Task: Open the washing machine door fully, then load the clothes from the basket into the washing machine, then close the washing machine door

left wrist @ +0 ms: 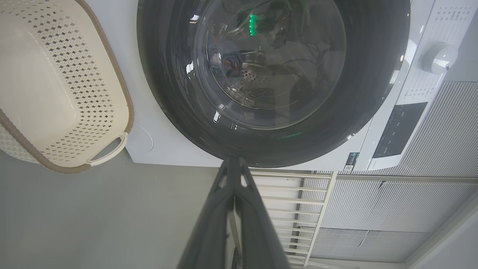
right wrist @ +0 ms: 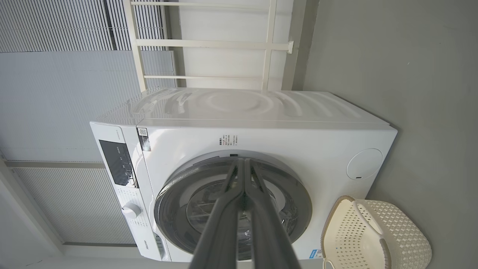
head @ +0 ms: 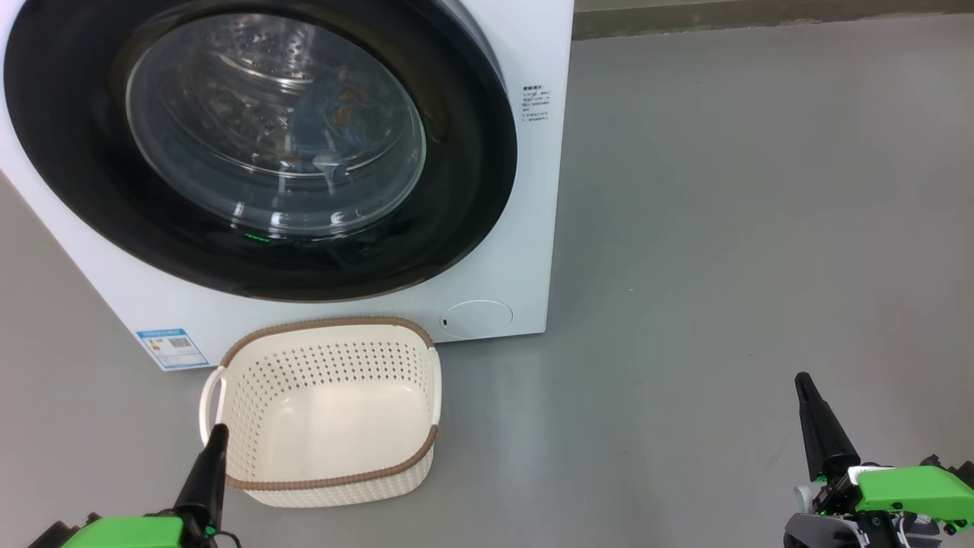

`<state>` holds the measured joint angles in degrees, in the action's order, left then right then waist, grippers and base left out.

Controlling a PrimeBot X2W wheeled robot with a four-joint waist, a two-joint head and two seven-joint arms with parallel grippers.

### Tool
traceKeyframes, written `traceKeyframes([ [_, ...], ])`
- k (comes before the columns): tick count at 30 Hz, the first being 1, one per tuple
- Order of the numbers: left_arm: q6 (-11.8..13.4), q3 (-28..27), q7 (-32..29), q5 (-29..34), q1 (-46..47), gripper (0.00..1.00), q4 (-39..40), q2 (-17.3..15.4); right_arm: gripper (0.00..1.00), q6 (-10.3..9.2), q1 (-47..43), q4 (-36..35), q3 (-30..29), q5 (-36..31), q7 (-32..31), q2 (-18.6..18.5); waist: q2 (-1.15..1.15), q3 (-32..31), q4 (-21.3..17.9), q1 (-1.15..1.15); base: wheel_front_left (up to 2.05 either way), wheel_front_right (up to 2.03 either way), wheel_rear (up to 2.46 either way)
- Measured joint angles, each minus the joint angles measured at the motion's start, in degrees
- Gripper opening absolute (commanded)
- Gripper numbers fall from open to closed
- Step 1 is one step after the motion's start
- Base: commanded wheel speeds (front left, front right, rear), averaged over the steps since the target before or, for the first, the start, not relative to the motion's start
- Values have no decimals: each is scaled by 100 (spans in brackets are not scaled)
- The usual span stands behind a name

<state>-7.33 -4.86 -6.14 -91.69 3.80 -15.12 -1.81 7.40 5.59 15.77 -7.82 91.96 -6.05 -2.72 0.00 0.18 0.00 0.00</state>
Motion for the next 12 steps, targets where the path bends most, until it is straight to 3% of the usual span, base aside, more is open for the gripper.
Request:
traceKeyframes([
  [12,0,0,0,0,1,0,0,0,0,0,0,0,0,0,0,0,0,0,0,0,0,0,0],
])
